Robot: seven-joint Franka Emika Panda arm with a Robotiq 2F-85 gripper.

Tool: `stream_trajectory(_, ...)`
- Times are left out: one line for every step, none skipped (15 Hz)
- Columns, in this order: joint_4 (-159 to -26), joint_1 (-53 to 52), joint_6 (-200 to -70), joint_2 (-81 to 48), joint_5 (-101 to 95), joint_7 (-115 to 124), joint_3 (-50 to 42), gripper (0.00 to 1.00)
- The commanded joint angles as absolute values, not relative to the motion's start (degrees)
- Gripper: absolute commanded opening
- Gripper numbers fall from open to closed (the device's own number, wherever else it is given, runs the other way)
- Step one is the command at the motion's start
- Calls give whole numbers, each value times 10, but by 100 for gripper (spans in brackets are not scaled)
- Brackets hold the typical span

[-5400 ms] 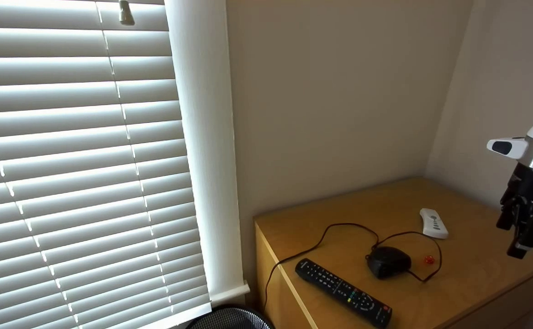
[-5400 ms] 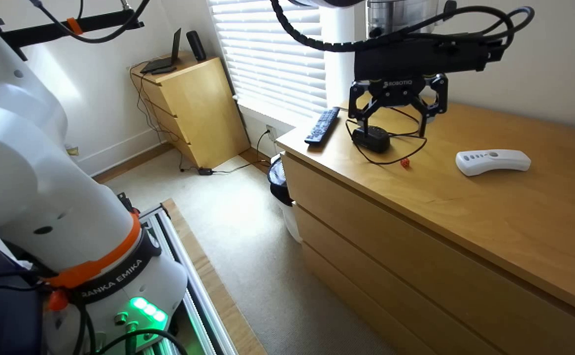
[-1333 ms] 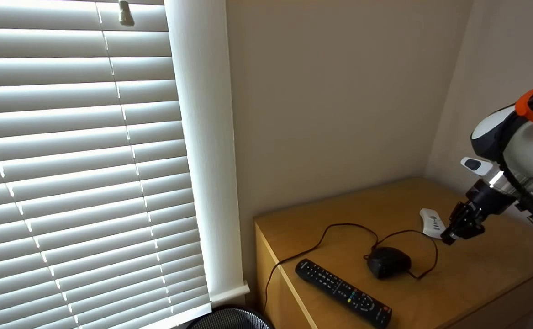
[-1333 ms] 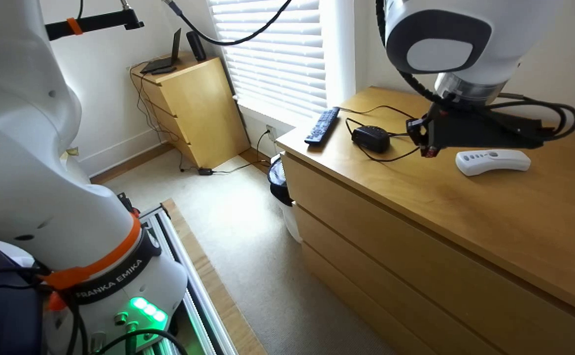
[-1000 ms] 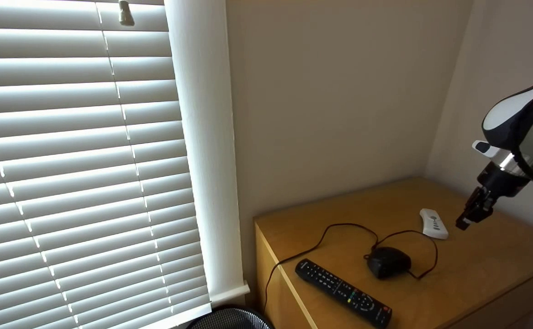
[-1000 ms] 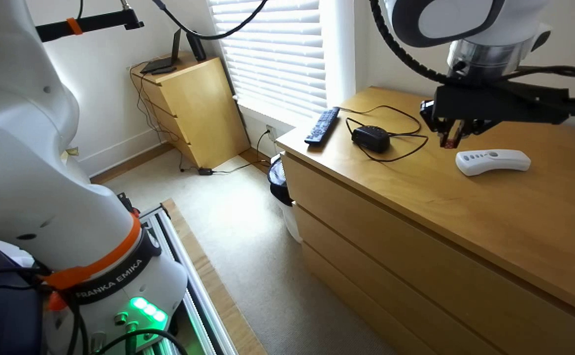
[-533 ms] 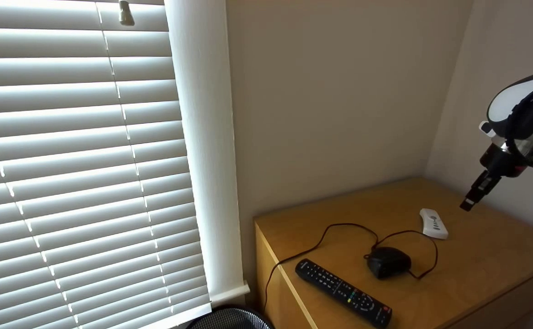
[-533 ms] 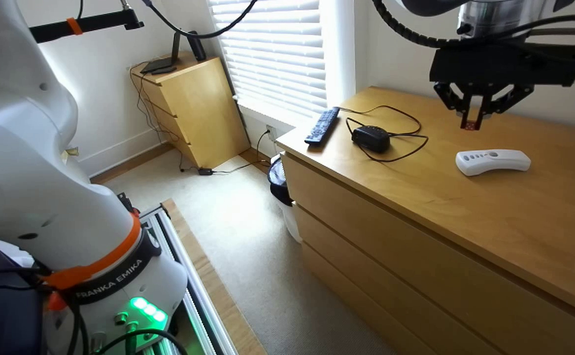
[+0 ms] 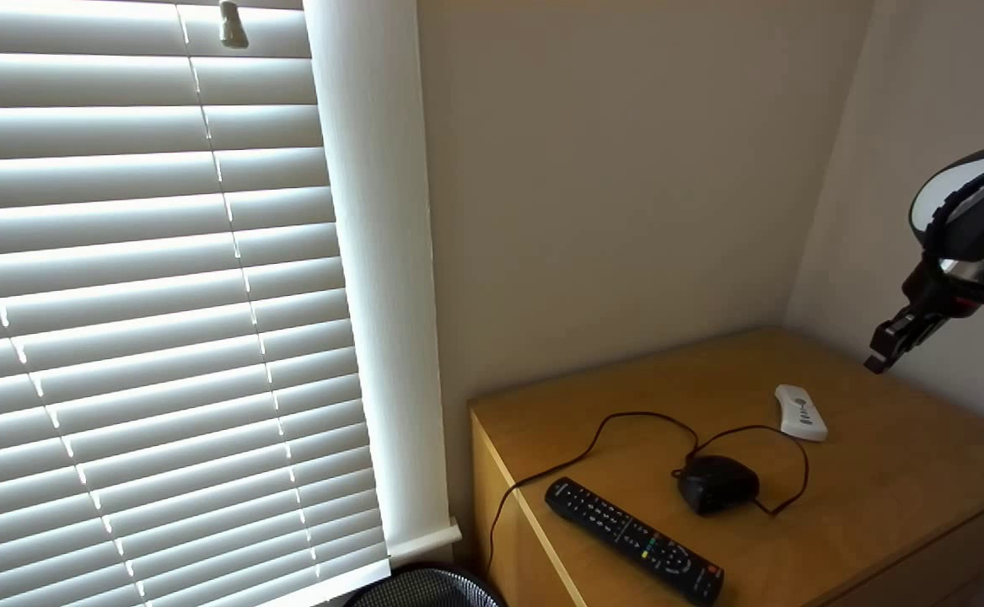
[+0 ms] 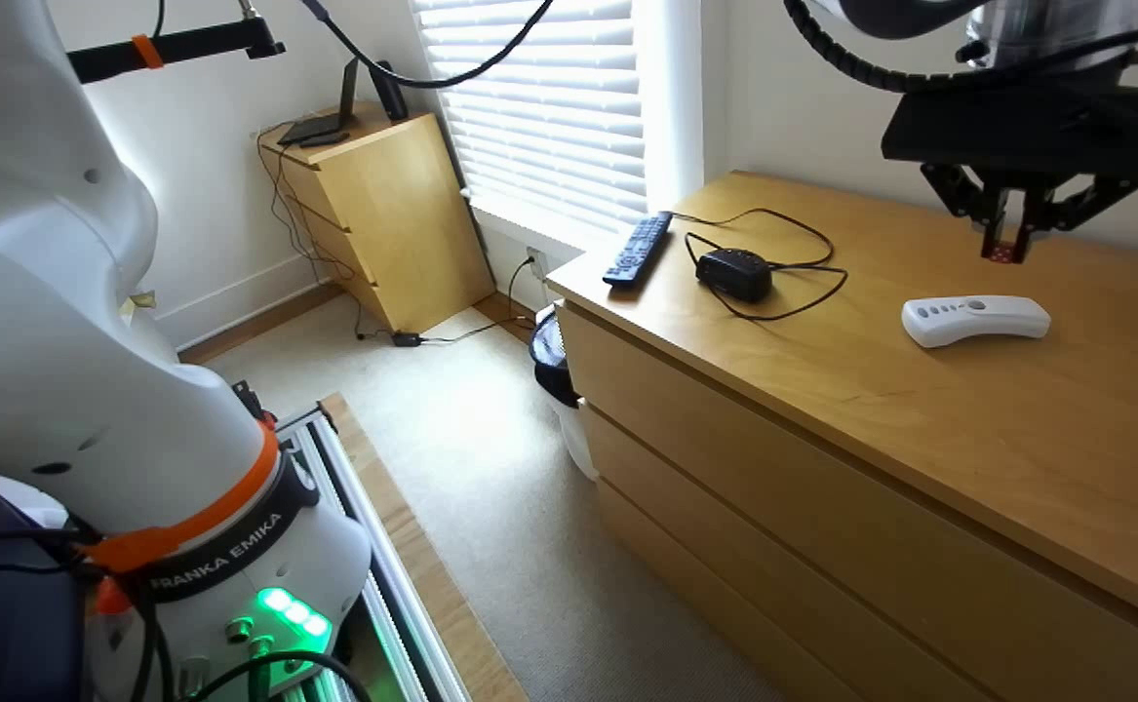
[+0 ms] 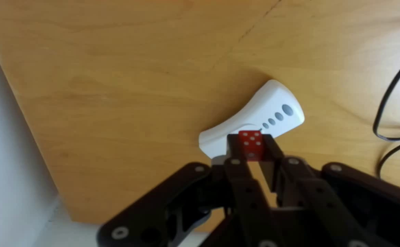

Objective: Move the orange object to the right

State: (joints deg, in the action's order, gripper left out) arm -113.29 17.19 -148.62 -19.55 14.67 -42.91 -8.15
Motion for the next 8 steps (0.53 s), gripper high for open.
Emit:
stream_trajectory(-1110,185,-1492,-229,112,-368,-89,4)
stream_trajectory(-1106,188,-1488,-234,103,-358,-92,4)
stream_trajectory(-1102,192,-1489,-240,102,-353,-89,4)
stream_trajectory(-1100,194,-1487,-241,95,-343,-90,43)
stream_trajectory(-1098,194,-1489,-243,88,-334,-90,44)
stream_trajectory(-1097,196,-1491,-243,85,-330,-87,48)
stream_trajectory(-1099,194,-1489,-239,75,-322,-89,57)
stream_trajectory(-1101,192,-1490,-234,67,-316,-89,64)
